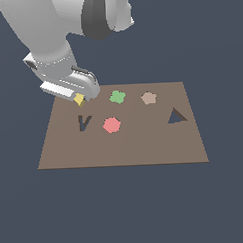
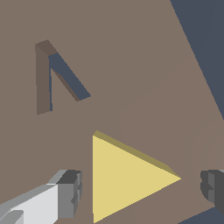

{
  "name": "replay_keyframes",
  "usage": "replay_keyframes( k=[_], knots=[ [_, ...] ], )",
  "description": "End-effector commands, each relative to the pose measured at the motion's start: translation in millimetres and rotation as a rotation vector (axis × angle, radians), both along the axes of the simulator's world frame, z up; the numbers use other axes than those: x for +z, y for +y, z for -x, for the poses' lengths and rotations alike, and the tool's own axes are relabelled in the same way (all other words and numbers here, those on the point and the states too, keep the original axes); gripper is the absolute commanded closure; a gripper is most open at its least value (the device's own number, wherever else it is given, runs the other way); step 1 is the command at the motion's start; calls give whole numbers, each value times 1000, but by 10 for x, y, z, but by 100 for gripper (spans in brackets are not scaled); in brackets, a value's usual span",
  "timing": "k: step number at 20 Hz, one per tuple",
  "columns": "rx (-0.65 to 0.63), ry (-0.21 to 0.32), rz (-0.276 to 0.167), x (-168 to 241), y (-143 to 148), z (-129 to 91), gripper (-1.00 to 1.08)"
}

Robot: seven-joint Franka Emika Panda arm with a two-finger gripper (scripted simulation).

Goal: Insert a designated object into the corresponding slot on a board.

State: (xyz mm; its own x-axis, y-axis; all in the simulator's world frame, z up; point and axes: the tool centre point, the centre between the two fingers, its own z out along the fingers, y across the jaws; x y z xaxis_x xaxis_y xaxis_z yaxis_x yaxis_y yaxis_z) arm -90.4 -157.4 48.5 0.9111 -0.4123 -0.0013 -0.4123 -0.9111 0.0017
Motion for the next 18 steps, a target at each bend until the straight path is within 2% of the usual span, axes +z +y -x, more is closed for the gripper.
replay_keyframes(
  k=[1,14,15,18],
  knots=[
    [5,-2,-1,13,18,-18,-92],
    [5,-2,-1,-186,23,-17,-92],
    [5,-2,-1,-186,23,-17,108],
    [5,-2,-1,-186,23,-17,108]
  ],
)
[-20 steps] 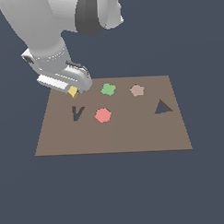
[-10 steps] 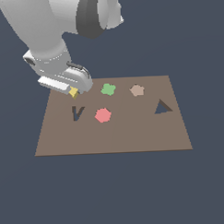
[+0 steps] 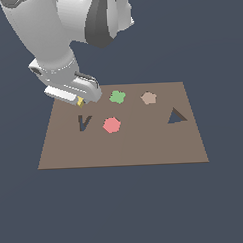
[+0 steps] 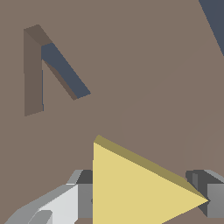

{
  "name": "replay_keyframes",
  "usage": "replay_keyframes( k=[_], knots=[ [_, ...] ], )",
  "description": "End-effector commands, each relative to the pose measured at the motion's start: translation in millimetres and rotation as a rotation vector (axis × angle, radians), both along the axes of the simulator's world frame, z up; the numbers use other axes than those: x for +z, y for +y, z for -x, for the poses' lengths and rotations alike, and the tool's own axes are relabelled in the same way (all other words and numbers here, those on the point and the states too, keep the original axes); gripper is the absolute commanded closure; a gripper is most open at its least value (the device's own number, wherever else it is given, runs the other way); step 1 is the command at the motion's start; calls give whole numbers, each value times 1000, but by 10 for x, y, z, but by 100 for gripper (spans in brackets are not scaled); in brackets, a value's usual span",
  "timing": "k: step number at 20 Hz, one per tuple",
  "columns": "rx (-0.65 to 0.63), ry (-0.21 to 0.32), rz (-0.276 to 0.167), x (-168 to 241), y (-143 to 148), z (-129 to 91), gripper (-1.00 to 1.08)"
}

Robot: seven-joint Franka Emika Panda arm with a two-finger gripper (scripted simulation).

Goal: Insert a designated object into the corresponding slot on a board.

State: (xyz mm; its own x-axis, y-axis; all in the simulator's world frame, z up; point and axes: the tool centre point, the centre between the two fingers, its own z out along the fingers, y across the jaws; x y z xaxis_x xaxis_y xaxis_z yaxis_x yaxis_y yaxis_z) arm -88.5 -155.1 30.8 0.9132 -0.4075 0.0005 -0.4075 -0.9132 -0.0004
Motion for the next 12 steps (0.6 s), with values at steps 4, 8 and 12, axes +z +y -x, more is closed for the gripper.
replay_keyframes(
  k=[4,8,12],
  knots=[
    [0,1,0,-9,0,1,108],
    [0,0,0,-1,0,0,108],
    [17,0,0,2,40,-42,108]
  ],
)
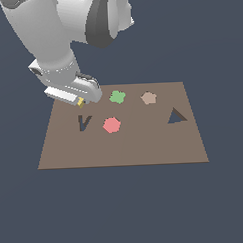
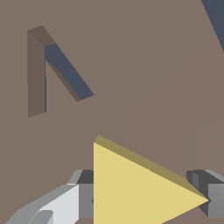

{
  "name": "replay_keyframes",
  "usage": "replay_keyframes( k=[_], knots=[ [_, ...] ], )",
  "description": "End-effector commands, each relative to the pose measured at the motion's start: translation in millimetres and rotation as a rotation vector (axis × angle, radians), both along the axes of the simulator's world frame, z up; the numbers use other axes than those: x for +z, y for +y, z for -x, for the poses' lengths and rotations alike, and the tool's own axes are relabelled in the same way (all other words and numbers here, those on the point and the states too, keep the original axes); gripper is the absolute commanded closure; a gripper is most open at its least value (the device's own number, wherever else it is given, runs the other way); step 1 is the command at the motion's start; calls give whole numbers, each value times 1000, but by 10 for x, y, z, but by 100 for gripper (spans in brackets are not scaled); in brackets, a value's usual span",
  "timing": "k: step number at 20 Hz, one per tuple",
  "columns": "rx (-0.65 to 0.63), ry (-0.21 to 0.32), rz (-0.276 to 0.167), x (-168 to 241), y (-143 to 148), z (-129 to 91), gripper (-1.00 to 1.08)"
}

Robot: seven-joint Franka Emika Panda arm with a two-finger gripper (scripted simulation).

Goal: Insert a designated object into the corresponding slot on a board.

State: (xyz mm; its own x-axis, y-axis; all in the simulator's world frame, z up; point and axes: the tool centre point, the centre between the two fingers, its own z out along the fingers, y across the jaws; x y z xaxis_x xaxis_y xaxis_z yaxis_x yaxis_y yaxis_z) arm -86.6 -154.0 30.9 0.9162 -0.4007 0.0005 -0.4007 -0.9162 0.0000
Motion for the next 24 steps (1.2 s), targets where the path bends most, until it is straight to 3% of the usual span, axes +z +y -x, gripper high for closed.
replay_keyframes(
  k=[1,6,11,18,24],
  knots=[
    [19,0,0,2,52,-47,108],
    [101,0,0,11,258,-241,108],
    [247,0,1,26,661,-543,108],
    [549,-1,1,57,1608,-959,108],
    [790,-1,1,79,2429,-1070,108]
  ],
)
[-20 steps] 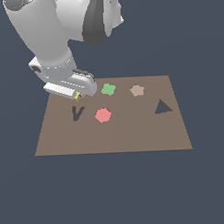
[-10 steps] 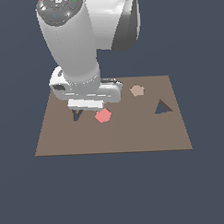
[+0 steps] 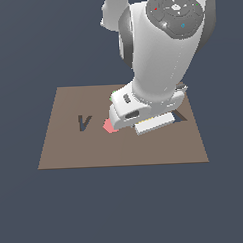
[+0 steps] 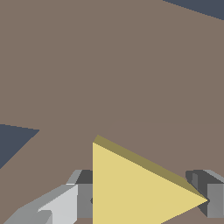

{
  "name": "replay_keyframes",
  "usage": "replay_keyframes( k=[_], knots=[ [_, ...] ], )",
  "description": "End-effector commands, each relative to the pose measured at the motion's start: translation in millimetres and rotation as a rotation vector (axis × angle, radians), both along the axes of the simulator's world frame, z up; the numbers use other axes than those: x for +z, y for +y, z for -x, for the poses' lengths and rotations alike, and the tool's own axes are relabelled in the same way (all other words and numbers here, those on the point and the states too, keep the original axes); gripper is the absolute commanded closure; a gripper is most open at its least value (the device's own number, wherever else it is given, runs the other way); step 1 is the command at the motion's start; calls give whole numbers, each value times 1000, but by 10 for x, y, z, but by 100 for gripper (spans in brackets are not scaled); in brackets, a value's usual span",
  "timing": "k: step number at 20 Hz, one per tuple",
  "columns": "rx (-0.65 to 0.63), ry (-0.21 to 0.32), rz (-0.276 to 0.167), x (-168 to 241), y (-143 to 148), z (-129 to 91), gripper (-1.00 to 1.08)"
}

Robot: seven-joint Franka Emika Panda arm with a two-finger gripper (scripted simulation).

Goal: Insert a designated object into the corresponding slot on a board.

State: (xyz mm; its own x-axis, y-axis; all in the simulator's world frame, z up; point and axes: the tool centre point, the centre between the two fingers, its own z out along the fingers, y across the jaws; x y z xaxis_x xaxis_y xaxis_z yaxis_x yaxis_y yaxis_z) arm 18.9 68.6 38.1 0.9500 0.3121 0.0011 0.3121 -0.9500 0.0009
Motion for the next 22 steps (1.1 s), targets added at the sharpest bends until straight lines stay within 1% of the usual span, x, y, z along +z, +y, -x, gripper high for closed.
replay_keyframes(
  k=[1,6,9,12,16,22],
  knots=[
    [98,0,0,10,332,-13,108],
    [255,0,0,23,870,55,108],
    [313,1,0,27,1060,104,108],
    [332,1,0,28,1123,126,108],
    [316,1,0,26,1069,115,108],
    [316,1,1,-58,1071,116,108]
  ],
)
